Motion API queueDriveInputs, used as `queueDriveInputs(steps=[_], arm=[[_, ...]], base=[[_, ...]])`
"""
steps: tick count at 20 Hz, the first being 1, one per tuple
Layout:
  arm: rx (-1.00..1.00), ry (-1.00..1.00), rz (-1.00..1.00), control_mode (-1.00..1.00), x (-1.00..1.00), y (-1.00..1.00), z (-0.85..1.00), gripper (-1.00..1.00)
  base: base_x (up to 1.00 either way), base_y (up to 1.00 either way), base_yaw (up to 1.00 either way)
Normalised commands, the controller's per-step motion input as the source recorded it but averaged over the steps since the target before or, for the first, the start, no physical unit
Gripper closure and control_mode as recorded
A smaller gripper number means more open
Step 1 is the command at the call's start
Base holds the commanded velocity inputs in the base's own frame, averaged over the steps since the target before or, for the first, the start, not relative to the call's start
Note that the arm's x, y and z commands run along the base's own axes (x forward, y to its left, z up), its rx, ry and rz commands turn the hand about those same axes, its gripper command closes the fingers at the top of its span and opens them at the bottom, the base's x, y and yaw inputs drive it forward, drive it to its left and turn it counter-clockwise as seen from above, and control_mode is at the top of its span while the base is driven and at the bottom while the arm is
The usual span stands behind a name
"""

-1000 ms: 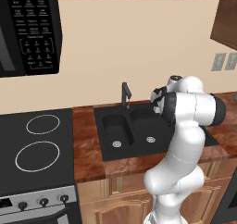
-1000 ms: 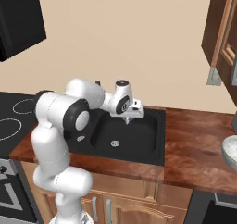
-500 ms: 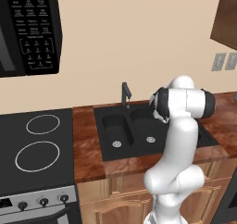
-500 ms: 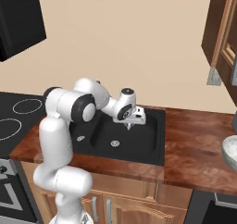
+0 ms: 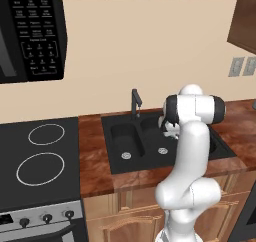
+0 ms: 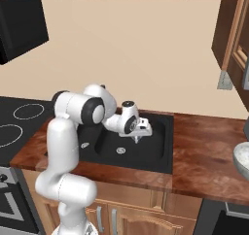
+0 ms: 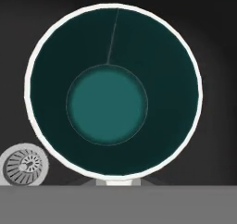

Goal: Pick the mug and place it in the sink. Pick the bowl and place it in the open cabinet and then close the cabinet.

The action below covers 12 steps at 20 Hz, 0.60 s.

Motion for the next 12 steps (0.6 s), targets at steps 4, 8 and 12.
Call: queueDriveInputs(steps=[4, 8, 12], arm=[[0.00, 0.00, 0.00, -1.00, 0.00, -0.07, -0.56, 1.00], [0.03, 0.00, 0.00, -1.00, 0.00, -0.13, -0.41, 1.00], [0.09, 0.00, 0.00, -1.00, 0.00, -0.20, -0.04, 1.00]], base=[[0.00, 0.00, 0.00], [0.00, 0.00, 0.00], [0.00, 0.00, 0.00]])
